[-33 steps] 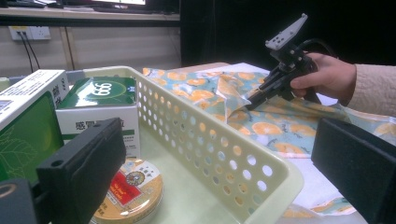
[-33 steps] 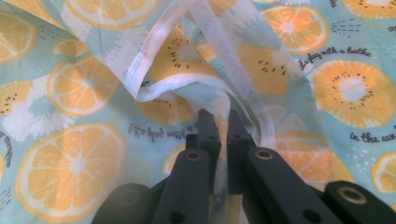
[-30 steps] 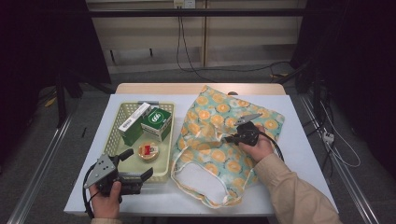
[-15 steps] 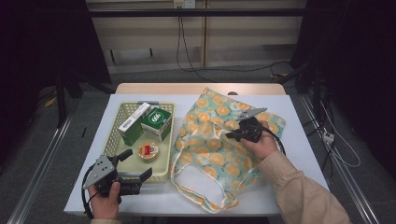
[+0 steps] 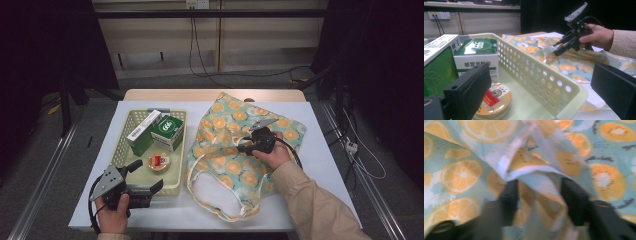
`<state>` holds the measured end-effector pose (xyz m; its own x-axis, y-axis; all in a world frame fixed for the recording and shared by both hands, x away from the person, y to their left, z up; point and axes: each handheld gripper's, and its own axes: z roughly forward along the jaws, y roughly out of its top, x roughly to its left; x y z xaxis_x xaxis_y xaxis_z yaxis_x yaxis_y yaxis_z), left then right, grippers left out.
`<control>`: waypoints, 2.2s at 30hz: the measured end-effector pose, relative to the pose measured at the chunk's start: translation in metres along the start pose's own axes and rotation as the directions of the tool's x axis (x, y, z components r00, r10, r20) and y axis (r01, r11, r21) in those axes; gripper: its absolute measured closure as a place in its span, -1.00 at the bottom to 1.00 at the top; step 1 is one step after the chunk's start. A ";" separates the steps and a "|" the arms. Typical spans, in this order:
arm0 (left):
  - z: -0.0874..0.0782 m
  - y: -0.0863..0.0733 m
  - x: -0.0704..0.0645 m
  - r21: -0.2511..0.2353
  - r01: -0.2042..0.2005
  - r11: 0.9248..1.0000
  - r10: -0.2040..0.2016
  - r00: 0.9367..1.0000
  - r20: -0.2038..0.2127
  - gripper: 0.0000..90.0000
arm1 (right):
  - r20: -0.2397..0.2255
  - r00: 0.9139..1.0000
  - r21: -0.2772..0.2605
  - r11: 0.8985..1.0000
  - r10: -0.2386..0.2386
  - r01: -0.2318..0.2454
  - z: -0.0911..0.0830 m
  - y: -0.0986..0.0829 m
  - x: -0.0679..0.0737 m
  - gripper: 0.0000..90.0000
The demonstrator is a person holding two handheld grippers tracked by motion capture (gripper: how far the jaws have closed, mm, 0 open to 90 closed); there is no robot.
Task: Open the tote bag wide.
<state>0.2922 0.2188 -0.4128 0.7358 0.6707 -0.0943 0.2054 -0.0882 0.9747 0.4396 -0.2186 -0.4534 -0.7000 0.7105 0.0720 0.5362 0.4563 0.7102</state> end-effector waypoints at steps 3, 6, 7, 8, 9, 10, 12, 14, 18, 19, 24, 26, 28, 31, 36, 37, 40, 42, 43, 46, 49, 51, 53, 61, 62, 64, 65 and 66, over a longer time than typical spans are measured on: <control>-0.001 0.000 0.000 0.002 -0.001 1.000 0.001 1.000 -0.003 -0.94 | 0.018 1.000 0.031 0.999 -0.022 0.021 0.003 -0.002 0.003 -0.26; -0.001 0.000 0.000 0.001 0.000 1.000 0.000 1.000 -0.003 -0.94 | 0.037 0.999 0.030 0.999 -0.037 0.036 0.004 -0.004 0.004 -0.33; -0.001 0.000 0.000 0.001 0.000 1.000 0.000 1.000 -0.004 -0.94 | 0.048 0.998 0.031 0.999 -0.035 0.033 0.004 -0.004 0.003 -0.34; -0.001 0.000 0.000 0.000 0.002 1.000 -0.002 1.000 -0.003 -0.94 | 0.063 0.998 0.035 0.999 -0.028 0.026 0.004 -0.004 0.002 -0.37; 0.000 0.000 -0.001 0.000 0.002 1.000 -0.002 1.000 -0.002 -0.94 | 0.072 0.997 0.034 0.999 -0.018 0.016 0.004 -0.004 -0.001 -0.37; 0.000 0.000 -0.001 0.000 0.000 1.000 0.000 1.000 -0.001 -0.94 | 0.079 0.997 0.031 0.999 -0.013 0.011 0.004 -0.004 -0.003 -0.37; 0.000 0.000 -0.001 0.001 -0.002 1.000 0.002 1.000 -0.002 -0.94 | 0.075 0.997 0.016 1.000 -0.009 0.008 0.003 -0.006 -0.007 -0.27; 0.000 0.000 0.000 0.001 -0.001 1.000 0.001 1.000 -0.003 -0.94 | 0.083 0.997 0.006 1.000 0.006 -0.006 0.001 -0.007 -0.012 -0.03; 0.000 0.000 0.000 0.002 -0.001 1.000 0.001 1.000 -0.003 -0.94 | 0.091 0.996 0.007 1.000 0.000 -0.001 0.000 -0.006 -0.016 0.18; 0.000 0.000 -0.001 0.002 -0.003 1.000 0.003 1.000 -0.003 -0.94 | 0.090 0.996 0.009 1.000 -0.006 0.005 0.000 -0.006 -0.016 0.23; 0.000 0.001 -0.001 -0.001 0.001 1.000 -0.001 1.000 -0.004 -0.94 | 0.085 0.996 0.010 0.999 -0.034 0.033 0.000 -0.004 -0.014 0.76; 0.000 0.001 -0.001 -0.002 0.004 1.000 -0.004 1.000 -0.004 -0.94 | 0.083 0.996 0.014 0.999 -0.038 0.037 0.000 -0.004 -0.014 0.86; 0.000 0.002 -0.001 -0.006 0.004 1.000 -0.004 1.000 -0.003 -0.94 | 0.081 0.996 0.018 1.000 -0.025 0.023 0.000 -0.003 -0.015 0.95; -0.001 0.003 -0.001 -0.007 0.003 1.000 -0.003 1.000 -0.002 -0.94 | 0.075 0.997 0.032 0.999 -0.008 0.005 -0.001 -0.001 -0.017 0.99; -0.001 0.005 0.000 -0.017 0.016 1.000 -0.016 1.000 0.004 -0.94 | 0.034 0.999 0.003 0.999 0.039 -0.039 -0.012 0.008 -0.017 1.00; -0.001 0.005 0.000 -0.021 0.020 1.000 -0.020 1.000 0.003 -0.94 | 0.020 0.998 -0.008 0.999 0.052 -0.052 -0.015 0.011 -0.017 1.00; -0.001 0.007 -0.001 -0.023 0.022 1.000 -0.022 1.000 0.005 -0.94 | 0.020 0.998 -0.015 0.999 0.052 -0.052 -0.026 0.020 -0.017 1.00; 0.000 0.009 -0.002 -0.021 0.017 1.000 -0.016 1.000 0.009 -0.94 | 0.006 0.998 -0.028 0.997 0.067 -0.067 -0.033 0.025 -0.017 1.00; 0.000 0.009 -0.002 -0.023 0.019 1.000 -0.019 1.000 0.011 -0.94 | 0.006 0.998 -0.033 0.997 0.069 -0.068 -0.036 0.027 -0.018 1.00; 0.001 0.013 -0.003 -0.021 0.016 1.000 -0.016 1.000 0.019 -0.94 | 0.014 0.998 -0.040 0.997 0.064 -0.063 -0.043 0.033 -0.018 1.00; 0.001 0.017 -0.004 -0.022 0.024 0.999 -0.023 0.999 0.024 -0.94 | 0.010 0.998 -0.041 0.997 0.068 -0.068 -0.047 0.037 -0.019 1.00; 0.001 0.021 -0.004 -0.019 0.020 1.000 -0.020 0.999 0.028 -0.94 | 0.002 0.998 -0.040 0.997 0.066 -0.066 -0.049 0.039 -0.018 0.99; 0.002 0.025 -0.004 -0.020 0.023 1.000 -0.022 0.999 0.035 -0.94 | 0.005 0.998 -0.036 0.998 0.060 -0.060 -0.050 0.041 -0.016 0.99; 0.008 0.041 0.000 0.006 0.031 0.999 -0.032 0.998 0.055 -0.94 | 0.006 0.996 -0.043 0.996 0.084 -0.084 -0.053 0.044 -0.020 0.99; 0.008 0.043 0.001 0.011 0.028 1.000 -0.029 0.998 0.055 -0.94 | 0.010 0.996 -0.042 0.996 0.084 -0.083 -0.053 0.045 -0.022 0.99; 0.010 0.046 0.003 0.019 0.021 1.000 -0.022 0.998 0.057 -0.94 | 0.017 0.996 -0.036 0.996 0.084 -0.084 -0.052 0.047 -0.023 0.99; 0.011 0.047 0.003 0.023 0.021 1.000 -0.022 0.998 0.059 -0.94 | 0.016 0.996 -0.032 0.996 0.087 -0.087 -0.052 0.048 -0.024 0.99; 0.012 0.048 0.005 0.028 0.020 0.999 -0.022 0.998 0.064 -0.94 | 0.016 0.996 -0.032 0.996 0.088 -0.088 -0.051 0.048 -0.024 0.99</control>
<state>0.3134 0.2087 -0.3686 0.7707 0.6241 -0.1284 0.2380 -0.0950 0.9666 0.4581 -0.2410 -0.3848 -0.6426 0.7562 0.1234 0.5799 0.3748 0.7234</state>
